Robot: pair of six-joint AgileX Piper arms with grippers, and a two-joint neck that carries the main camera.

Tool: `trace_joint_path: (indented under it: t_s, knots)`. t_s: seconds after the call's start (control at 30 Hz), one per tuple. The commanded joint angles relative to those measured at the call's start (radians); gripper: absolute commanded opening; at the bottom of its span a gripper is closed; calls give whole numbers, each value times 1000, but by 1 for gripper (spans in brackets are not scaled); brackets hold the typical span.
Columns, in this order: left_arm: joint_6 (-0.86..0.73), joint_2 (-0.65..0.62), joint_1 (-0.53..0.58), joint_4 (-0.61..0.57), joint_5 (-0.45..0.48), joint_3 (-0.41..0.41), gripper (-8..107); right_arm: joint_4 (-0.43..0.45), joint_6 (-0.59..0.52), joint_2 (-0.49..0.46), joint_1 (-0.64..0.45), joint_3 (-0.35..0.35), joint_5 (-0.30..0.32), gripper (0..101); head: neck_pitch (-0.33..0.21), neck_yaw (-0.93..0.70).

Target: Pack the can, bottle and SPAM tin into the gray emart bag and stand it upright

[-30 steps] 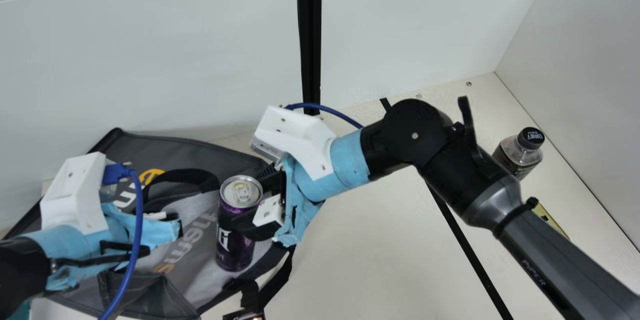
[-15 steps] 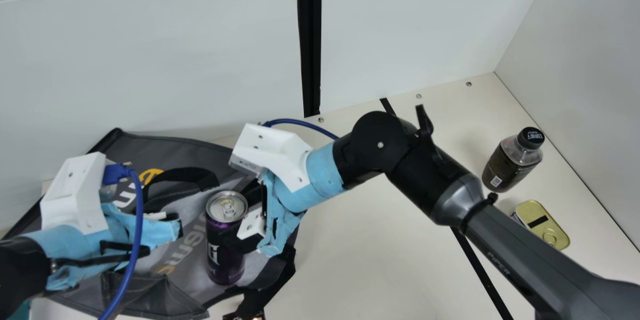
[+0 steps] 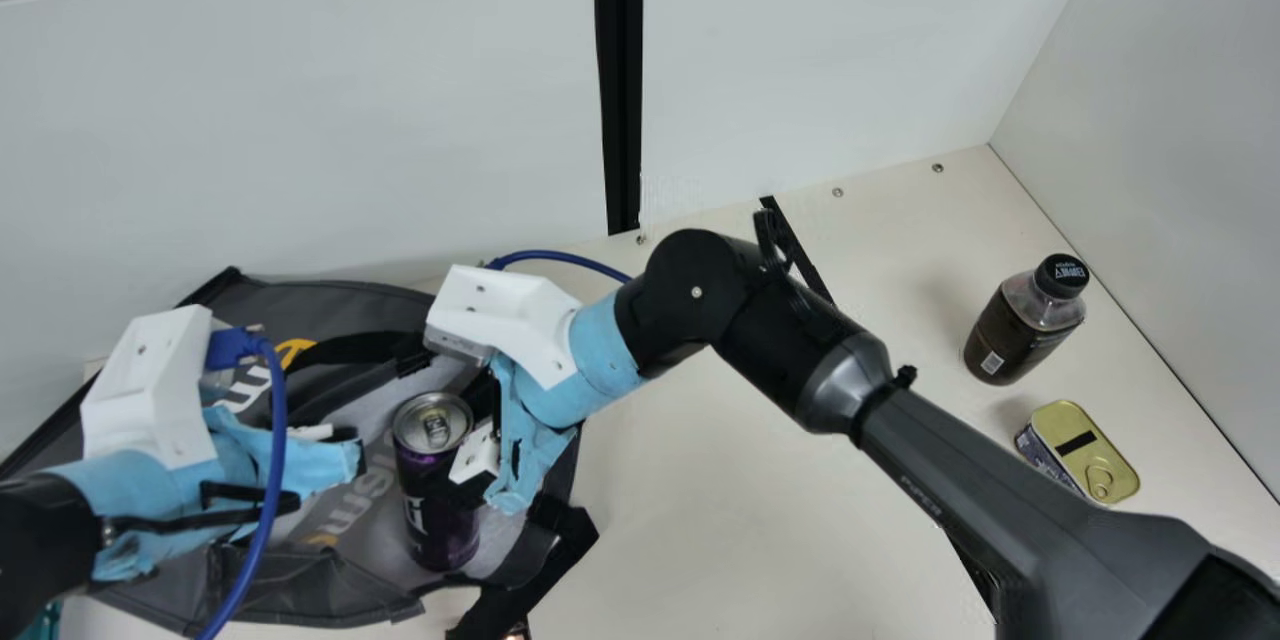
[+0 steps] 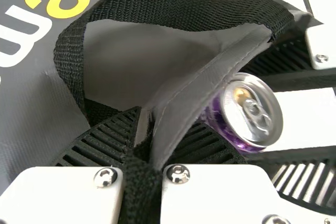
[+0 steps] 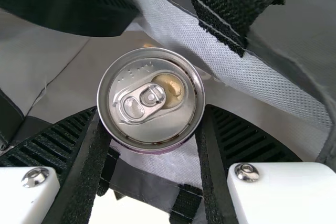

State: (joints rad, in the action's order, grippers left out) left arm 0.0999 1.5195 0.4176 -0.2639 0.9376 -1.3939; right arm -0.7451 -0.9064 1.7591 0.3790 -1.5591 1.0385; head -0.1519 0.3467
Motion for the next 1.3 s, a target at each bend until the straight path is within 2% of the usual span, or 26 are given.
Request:
trace_joint_path:
  t_s: [0.0, 0.2, 0.53, 1.13, 1.27]
  knots:
    - [0, 0, 0, 0, 0, 0, -8, 8, 4, 10, 3, -16, 1, 0, -23, 2]
    - [0, 0, 0, 0, 0, 0, -8, 31, 15, 39, 11, -59, 4, 0, -23, 2]
    - [0, 0, 0, 0, 0, 0, -8, 52, 20, 56, 14, -92, 11, 33, -23, 2]
    - [0, 0, 0, 0, 0, 0, -8, 62, 7, 47, 9, -90, 14, 94, -23, 2]
    - [0, 0, 0, 0, 0, 0, -8, 63, 5, 42, 6, -86, 13, 95, -23, 2]
